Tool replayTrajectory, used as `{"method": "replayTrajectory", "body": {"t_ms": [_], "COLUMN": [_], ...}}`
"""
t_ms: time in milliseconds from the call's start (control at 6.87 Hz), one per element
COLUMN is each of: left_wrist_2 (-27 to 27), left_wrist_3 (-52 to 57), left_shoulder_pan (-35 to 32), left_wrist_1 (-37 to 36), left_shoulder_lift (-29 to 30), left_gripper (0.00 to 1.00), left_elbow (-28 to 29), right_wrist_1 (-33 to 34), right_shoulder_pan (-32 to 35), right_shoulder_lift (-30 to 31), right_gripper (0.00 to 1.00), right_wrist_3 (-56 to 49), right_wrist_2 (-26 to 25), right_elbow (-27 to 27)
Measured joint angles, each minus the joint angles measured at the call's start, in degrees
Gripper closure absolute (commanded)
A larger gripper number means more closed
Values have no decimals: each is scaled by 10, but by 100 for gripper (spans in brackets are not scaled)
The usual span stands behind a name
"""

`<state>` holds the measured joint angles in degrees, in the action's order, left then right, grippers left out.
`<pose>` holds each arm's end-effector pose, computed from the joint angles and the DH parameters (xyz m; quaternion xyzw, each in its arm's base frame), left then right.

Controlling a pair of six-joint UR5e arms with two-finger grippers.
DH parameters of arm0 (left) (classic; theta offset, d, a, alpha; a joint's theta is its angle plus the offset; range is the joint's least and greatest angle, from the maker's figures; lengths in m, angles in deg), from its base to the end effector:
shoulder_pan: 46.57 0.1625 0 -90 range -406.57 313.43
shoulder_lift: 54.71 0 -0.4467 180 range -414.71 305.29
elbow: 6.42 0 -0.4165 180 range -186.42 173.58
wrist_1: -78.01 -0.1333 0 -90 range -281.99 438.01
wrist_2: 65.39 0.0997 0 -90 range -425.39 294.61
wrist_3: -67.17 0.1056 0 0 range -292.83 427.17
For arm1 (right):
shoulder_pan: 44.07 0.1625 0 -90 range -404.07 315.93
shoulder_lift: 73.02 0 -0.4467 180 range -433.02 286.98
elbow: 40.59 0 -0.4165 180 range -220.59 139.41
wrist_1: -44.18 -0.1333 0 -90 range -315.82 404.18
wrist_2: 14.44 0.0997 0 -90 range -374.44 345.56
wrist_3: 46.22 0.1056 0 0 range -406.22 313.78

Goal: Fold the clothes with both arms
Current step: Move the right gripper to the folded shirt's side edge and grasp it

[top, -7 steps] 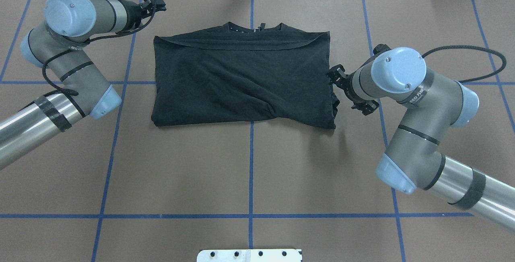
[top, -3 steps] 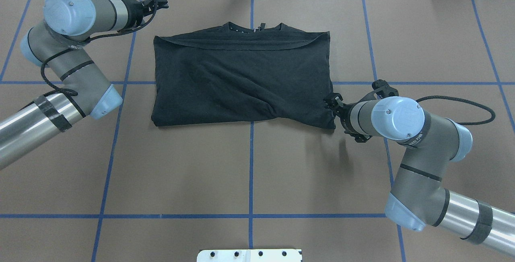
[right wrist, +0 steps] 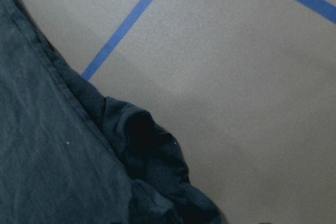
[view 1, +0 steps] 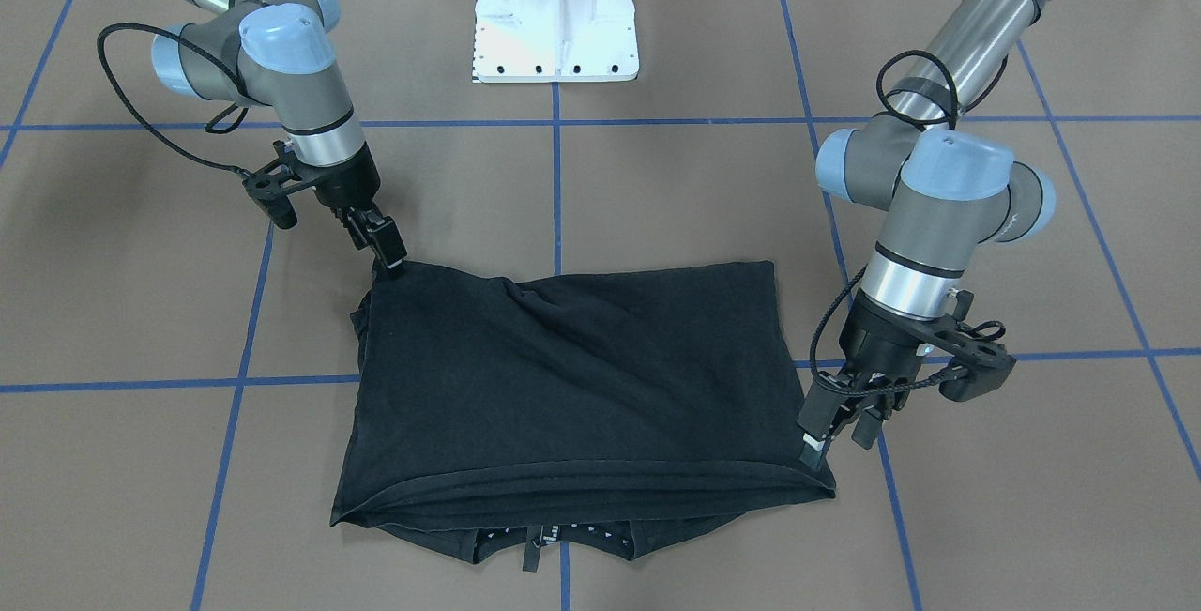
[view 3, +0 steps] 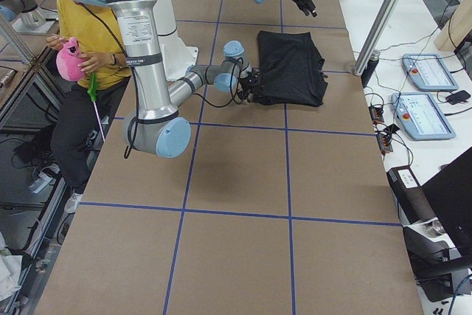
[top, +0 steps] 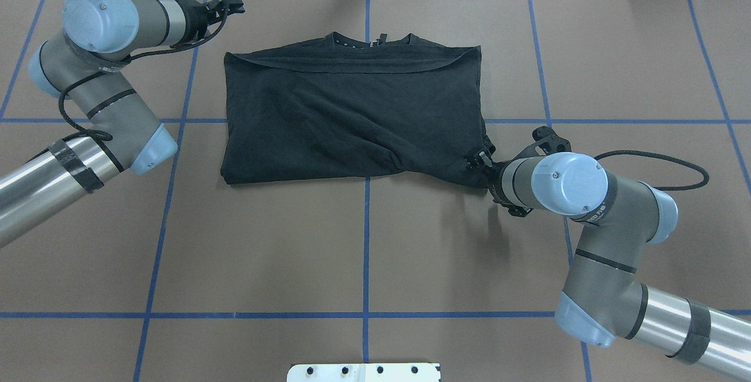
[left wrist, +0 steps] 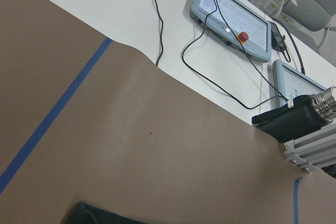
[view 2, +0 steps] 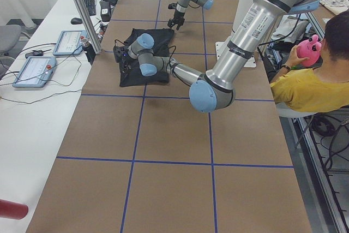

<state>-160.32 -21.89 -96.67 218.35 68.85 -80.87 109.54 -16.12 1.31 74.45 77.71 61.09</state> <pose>0.4035 -0.6762 0.3521 0.2097 0.5218 -0.3218 0.7617 -0.5004 -0.4119 0.3877 -0.0273 -0.4377 0.4328 0.7877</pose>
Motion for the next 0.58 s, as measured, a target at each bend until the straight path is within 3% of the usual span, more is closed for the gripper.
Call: {"method": "replayTrajectory", "body": {"t_ms": [146,582], "left_wrist_2": [0,0], "left_wrist_3": [0,0], "left_shoulder_pan": [0,0], "left_wrist_1": [0,0], "left_shoulder_lift": [-1,-7], "left_gripper": [5,5], "left_elbow": [0,0], "right_wrist_1": [0,0], "right_shoulder_pan": [-3,0], "right_shoulder_lift": [-1,-1], "right_gripper": [100,100], "right_wrist_3": [0,-6], "right_wrist_2": [0,4], "right_elbow": [0,4]}}
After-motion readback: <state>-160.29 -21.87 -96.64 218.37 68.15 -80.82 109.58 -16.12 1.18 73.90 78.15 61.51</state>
